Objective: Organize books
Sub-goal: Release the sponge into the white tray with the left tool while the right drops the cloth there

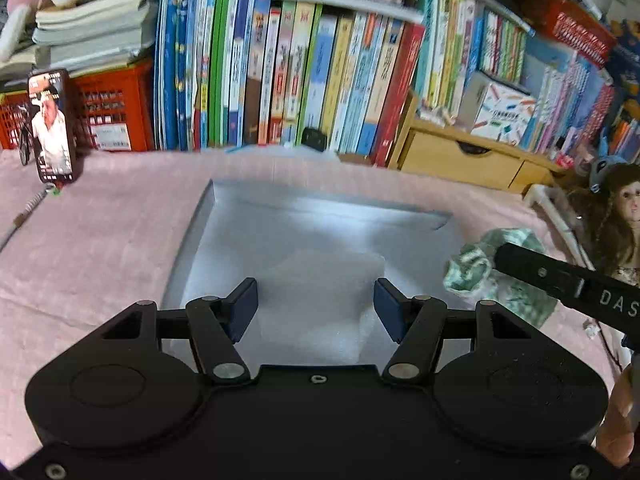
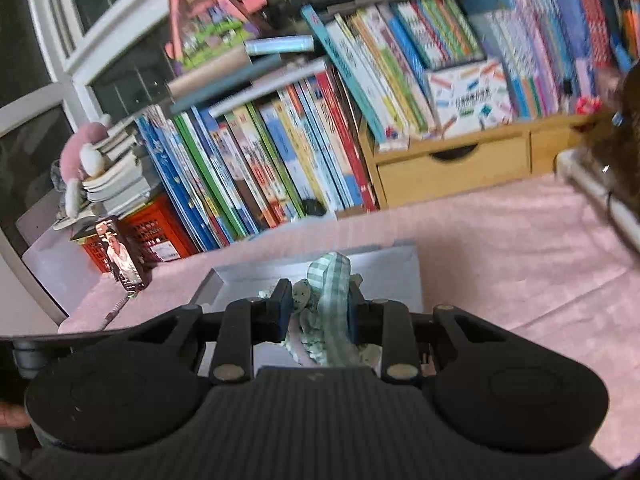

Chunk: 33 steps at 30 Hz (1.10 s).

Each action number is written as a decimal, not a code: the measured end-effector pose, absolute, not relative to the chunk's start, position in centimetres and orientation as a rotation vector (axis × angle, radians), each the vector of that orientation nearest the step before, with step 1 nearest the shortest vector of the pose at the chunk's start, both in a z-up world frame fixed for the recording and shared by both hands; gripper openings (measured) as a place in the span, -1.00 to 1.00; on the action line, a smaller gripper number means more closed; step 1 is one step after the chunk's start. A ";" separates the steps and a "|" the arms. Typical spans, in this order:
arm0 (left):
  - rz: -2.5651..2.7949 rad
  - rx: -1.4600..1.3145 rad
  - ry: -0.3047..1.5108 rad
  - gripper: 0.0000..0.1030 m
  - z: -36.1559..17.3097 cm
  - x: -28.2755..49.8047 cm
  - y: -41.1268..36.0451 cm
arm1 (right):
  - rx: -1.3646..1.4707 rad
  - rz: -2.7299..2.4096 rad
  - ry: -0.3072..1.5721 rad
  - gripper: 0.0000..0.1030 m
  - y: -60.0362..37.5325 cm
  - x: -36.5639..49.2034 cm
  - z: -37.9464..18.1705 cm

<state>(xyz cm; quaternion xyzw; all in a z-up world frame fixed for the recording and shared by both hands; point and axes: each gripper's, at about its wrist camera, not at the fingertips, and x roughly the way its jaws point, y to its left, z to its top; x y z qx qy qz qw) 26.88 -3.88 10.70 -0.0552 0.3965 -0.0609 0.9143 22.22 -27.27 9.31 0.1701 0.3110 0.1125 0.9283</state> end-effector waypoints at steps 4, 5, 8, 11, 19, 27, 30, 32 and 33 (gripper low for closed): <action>-0.123 -0.098 0.843 0.18 9.4 27.8 -4.8 | 0.350 0.247 0.682 -0.38 -26.6 23.7 8.2; -0.123 -0.097 0.850 0.18 9.2 27.8 -4.9 | 0.340 0.243 0.692 -0.37 -26.3 24.1 8.0; -0.122 -0.083 0.872 0.18 8.3 28.2 -5.5 | 0.316 0.221 0.730 -0.37 -26.0 25.1 7.2; -0.125 -0.067 0.887 0.18 7.6 28.3 -5.9 | 0.301 0.212 0.769 -0.35 -25.9 25.9 6.5; -0.141 -0.028 0.893 0.19 6.9 28.1 -6.7 | 0.191 0.182 0.847 -0.33 -24.9 26.5 5.0; -0.163 -0.057 0.910 0.23 6.8 28.3 -6.4 | 0.176 0.160 0.871 -0.21 -25.0 26.5 4.8; -0.157 -0.075 0.911 0.37 6.9 28.4 -6.1 | 0.198 0.155 0.864 0.03 -25.4 26.4 4.8; -0.153 -0.075 0.904 0.49 7.1 28.3 -5.8 | 0.215 0.153 0.856 0.15 -25.7 26.3 4.9; -0.154 -0.074 0.900 0.51 7.2 28.3 -5.7 | 0.224 0.156 0.850 0.16 -25.9 26.2 5.0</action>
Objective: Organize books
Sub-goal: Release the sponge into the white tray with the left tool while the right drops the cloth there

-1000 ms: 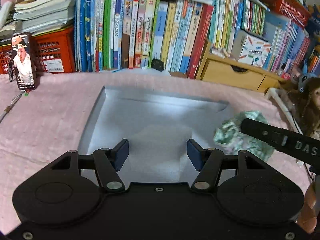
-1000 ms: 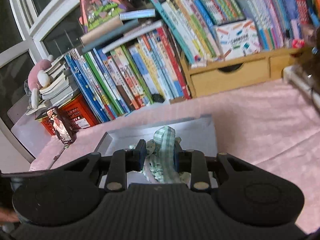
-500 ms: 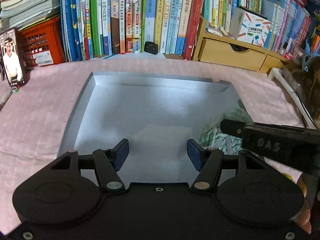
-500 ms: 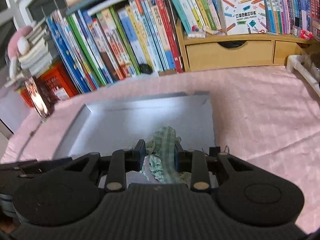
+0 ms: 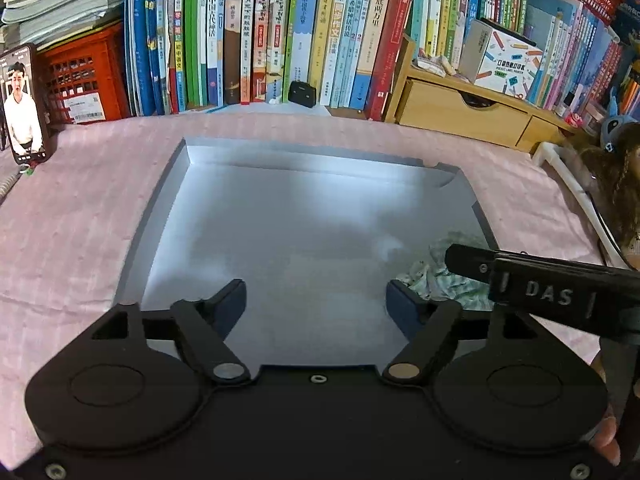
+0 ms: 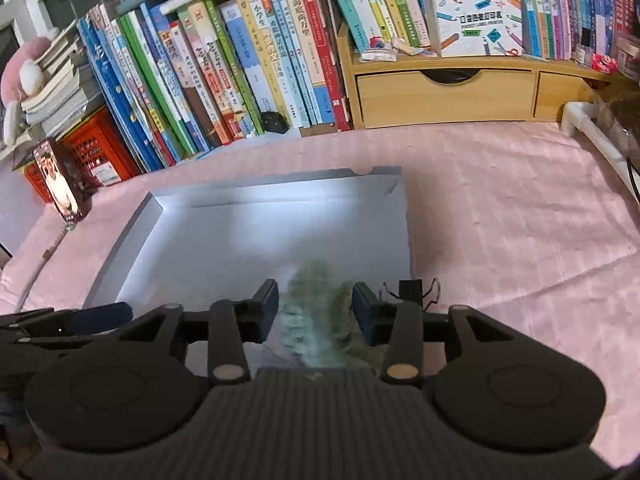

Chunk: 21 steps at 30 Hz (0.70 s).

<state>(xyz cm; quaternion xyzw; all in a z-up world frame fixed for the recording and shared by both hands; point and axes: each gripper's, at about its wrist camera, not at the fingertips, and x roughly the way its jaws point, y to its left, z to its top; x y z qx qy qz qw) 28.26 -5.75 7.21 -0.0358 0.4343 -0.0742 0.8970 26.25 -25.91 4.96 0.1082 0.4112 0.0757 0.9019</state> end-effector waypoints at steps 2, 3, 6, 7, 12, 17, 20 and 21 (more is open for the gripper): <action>-0.156 -0.073 0.890 0.58 7.5 28.0 -5.6 | 0.238 0.161 0.838 0.23 -26.2 26.1 5.2; -0.159 -0.072 0.886 0.59 7.7 27.9 -5.6 | 0.243 0.161 0.832 0.25 -26.3 25.9 5.4; -0.167 -0.060 0.868 0.64 8.4 27.1 -5.5 | 0.257 0.173 0.811 0.30 -26.6 25.4 6.0; -0.171 -0.054 0.858 0.66 8.6 26.8 -5.5 | 0.260 0.176 0.802 0.31 -26.7 25.1 6.3; -0.190 -0.017 0.791 0.75 9.9 24.3 -5.5 | 0.265 0.196 0.743 0.42 -27.0 23.3 7.7; -0.209 -0.005 0.746 0.80 10.7 21.6 -5.1 | 0.249 0.216 0.674 0.52 -27.1 20.7 8.9; -0.222 -0.006 0.720 0.81 11.0 19.9 -4.8 | 0.240 0.235 0.633 0.60 -27.1 18.9 9.4; -0.224 -0.002 0.707 0.81 11.1 19.3 -4.7 | 0.236 0.241 0.621 0.61 -27.1 18.2 9.5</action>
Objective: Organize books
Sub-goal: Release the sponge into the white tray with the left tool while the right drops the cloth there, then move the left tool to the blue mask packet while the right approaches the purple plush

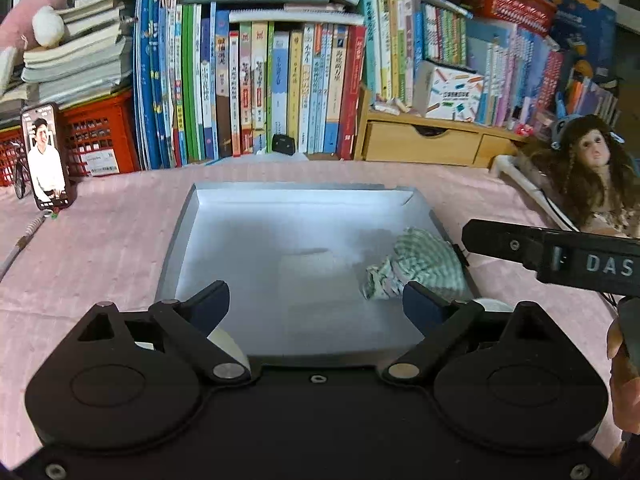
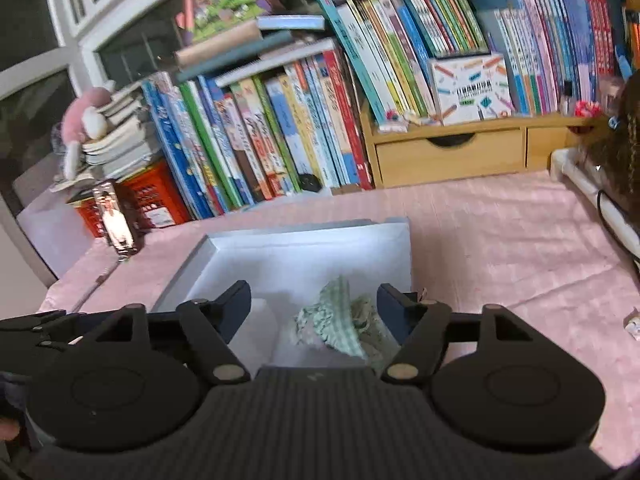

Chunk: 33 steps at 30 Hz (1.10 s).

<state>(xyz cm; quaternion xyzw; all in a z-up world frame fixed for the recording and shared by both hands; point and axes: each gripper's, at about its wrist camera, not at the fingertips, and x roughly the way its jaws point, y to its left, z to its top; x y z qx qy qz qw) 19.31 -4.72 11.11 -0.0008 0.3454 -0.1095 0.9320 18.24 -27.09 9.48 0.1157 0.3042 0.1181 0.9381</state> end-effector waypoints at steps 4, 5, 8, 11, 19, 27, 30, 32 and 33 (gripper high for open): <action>-0.233 0.020 0.659 0.85 11.3 16.9 -4.4 | 0.206 0.259 0.575 0.69 -26.8 15.7 9.7; -0.238 0.020 0.652 0.86 11.3 16.3 -4.3 | 0.192 0.262 0.563 0.71 -26.6 15.0 9.6; -0.253 0.022 0.649 0.86 11.2 14.8 -4.1 | 0.157 0.265 0.530 0.73 -26.3 13.2 9.5; -0.263 0.016 0.637 0.86 10.8 13.3 -3.9 | 0.141 0.261 0.499 0.81 -26.2 11.7 9.2; -0.284 -0.015 0.615 0.87 9.7 9.9 -3.1 | 0.116 0.234 0.434 0.91 -26.8 8.2 8.4; -0.274 -0.011 0.551 0.91 8.4 6.0 -2.8 | 0.100 0.220 0.363 1.00 -27.2 4.8 7.6; -0.273 0.002 0.541 0.92 7.5 4.7 -3.0 | 0.079 0.213 0.346 1.00 -26.9 3.6 7.0; -0.272 0.001 0.540 0.93 6.9 4.0 -3.1 | 0.056 0.201 0.332 1.00 -26.7 2.9 6.5; -0.272 -0.002 0.541 0.93 6.6 3.7 -3.1 | 0.047 0.195 0.327 1.00 -26.6 2.6 6.3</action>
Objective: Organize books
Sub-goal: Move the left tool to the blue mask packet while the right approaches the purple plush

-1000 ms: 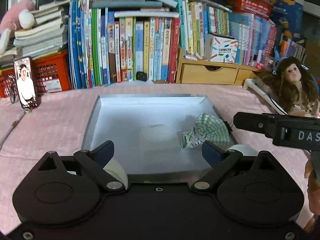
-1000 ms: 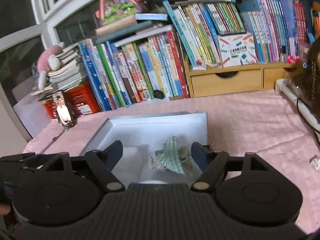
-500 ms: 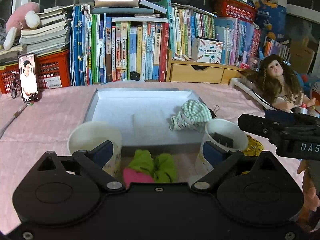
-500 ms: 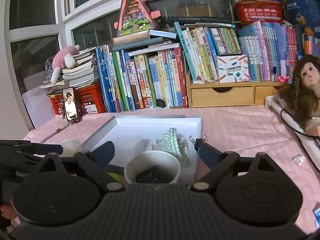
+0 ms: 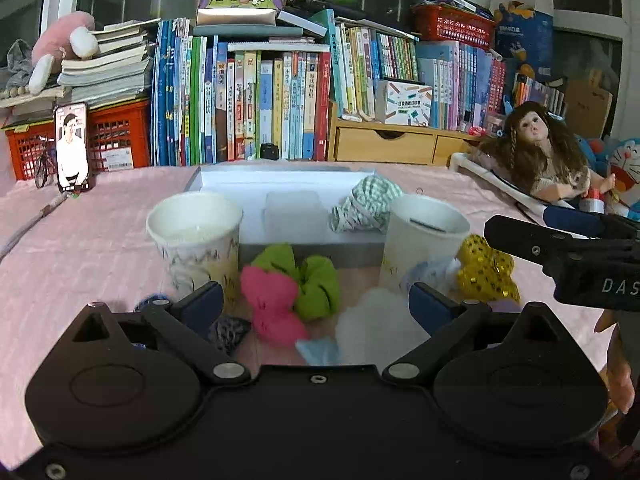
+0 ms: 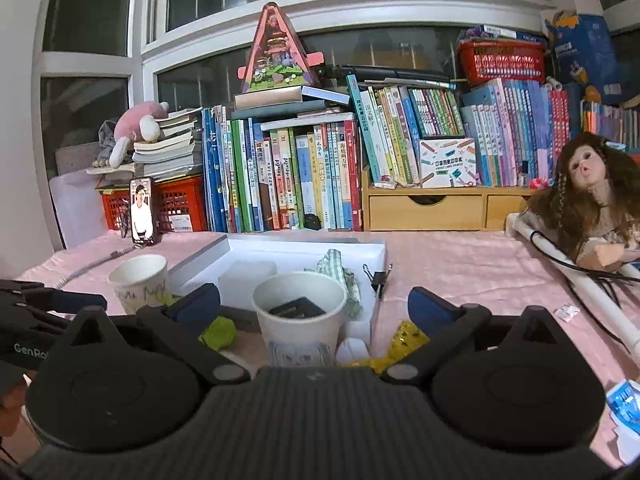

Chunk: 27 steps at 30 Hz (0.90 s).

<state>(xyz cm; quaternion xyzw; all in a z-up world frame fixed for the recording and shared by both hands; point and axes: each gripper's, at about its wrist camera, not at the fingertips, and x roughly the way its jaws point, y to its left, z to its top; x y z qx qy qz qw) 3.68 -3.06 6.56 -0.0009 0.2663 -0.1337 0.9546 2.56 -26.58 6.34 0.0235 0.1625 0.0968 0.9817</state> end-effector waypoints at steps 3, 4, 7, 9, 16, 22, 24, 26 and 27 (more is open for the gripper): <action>-0.261 -0.017 0.532 0.93 5.5 2.5 -3.1 | 0.029 0.173 0.309 1.00 -26.4 1.5 5.5; -0.256 -0.024 0.524 0.93 5.1 2.1 -3.0 | 0.024 0.164 0.303 1.00 -26.3 1.1 5.1; -0.209 -0.076 0.478 0.96 3.8 0.4 -2.9 | 0.006 0.138 0.295 1.00 -26.2 0.2 4.0; -0.188 -0.086 0.470 0.97 2.9 -0.2 -2.9 | -0.007 0.115 0.294 1.00 -26.1 -0.3 3.2; -0.138 -0.050 0.459 0.96 0.9 -1.6 -3.8 | -0.006 0.063 0.326 1.00 -26.1 -1.5 0.4; -0.143 -0.024 0.503 0.09 0.1 -1.3 -4.7 | -0.004 0.049 0.354 1.00 -26.1 -2.0 -0.7; -0.173 -0.043 0.530 -0.14 0.1 -1.0 -4.5 | 0.004 0.049 0.361 0.99 -26.1 -2.0 -0.8; -0.186 -0.059 0.538 -0.41 0.1 -1.0 -4.2 | 0.009 0.049 0.368 0.97 -26.1 -1.9 -0.9; -0.190 -0.061 0.539 -0.48 0.2 -1.1 -4.1 | 0.011 0.051 0.370 0.97 -26.1 -1.9 -0.9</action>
